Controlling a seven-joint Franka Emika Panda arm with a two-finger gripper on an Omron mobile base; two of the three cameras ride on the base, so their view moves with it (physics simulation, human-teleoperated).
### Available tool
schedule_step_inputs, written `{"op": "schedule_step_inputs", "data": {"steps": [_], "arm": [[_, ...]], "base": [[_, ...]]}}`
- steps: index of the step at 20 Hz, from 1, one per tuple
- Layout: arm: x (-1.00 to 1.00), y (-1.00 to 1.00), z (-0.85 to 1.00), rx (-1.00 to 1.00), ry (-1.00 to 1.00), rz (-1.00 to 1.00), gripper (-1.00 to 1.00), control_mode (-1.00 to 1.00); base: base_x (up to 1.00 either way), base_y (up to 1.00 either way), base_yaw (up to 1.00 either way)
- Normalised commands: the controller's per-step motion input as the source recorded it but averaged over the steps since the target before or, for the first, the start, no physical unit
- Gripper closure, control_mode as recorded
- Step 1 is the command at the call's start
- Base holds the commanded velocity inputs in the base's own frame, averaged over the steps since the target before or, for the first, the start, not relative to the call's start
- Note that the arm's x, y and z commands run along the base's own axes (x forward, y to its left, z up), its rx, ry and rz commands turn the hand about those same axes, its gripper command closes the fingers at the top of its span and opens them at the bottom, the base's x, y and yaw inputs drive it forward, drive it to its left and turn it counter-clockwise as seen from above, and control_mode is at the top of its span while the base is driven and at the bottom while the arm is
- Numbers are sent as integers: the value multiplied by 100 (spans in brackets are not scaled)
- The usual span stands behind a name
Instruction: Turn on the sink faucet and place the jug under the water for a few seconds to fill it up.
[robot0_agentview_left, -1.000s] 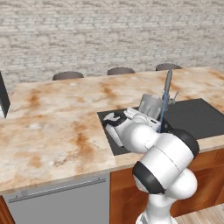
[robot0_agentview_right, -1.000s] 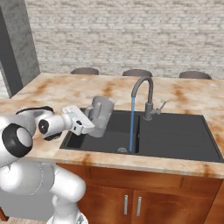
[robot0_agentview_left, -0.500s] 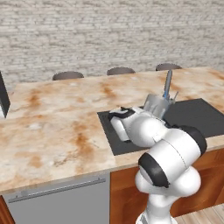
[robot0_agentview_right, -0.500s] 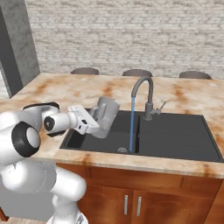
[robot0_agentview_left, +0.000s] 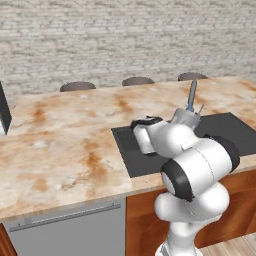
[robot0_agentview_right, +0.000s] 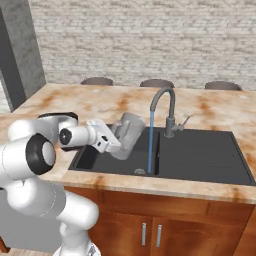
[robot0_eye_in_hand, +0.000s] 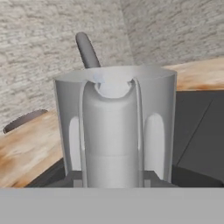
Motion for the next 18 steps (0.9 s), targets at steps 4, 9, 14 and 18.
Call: {"op": "schedule_step_inputs", "data": {"steps": [4,9,14,18], "arm": [[18,6,0,-7,9,-5,100,-100],[15,1,-2,-13,2,0,100,-100],[10,0,-2,-13,0,-5,100,-100],[0,0,0,-5,6,-12,100,-100]], "base": [[0,0,0],[0,0,0],[0,0,0],[0,0,0]]}}
